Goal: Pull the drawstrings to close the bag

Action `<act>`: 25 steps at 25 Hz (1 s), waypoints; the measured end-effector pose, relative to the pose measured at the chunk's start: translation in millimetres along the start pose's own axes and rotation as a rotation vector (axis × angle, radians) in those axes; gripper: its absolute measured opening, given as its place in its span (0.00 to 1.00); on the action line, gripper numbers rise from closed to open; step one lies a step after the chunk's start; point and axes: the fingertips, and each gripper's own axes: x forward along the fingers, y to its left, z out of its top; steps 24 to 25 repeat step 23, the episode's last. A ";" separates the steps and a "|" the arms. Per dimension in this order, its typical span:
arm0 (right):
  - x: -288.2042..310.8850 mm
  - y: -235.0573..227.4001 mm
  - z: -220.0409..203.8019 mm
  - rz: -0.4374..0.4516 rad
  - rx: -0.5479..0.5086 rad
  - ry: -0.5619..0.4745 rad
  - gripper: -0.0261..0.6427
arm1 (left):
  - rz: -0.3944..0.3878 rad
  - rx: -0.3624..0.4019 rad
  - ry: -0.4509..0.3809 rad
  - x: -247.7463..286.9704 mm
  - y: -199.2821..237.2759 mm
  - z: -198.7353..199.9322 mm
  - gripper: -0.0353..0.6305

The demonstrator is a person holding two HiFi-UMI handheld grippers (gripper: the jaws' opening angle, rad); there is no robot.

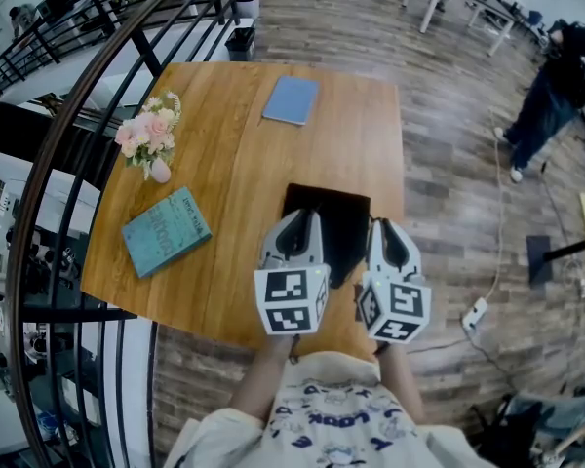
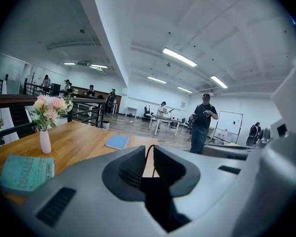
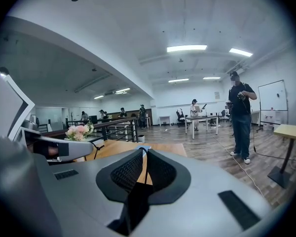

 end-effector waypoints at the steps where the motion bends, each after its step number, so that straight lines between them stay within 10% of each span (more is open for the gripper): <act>1: 0.5 -0.2 0.5 -0.001 -0.003 -0.003 0.08 | 0.003 0.008 0.000 0.5 -0.2 -0.4 0.13; 25: 4.5 -23.1 -0.4 -0.043 -0.002 0.015 0.08 | 0.019 0.041 0.013 5.9 1.5 0.2 0.13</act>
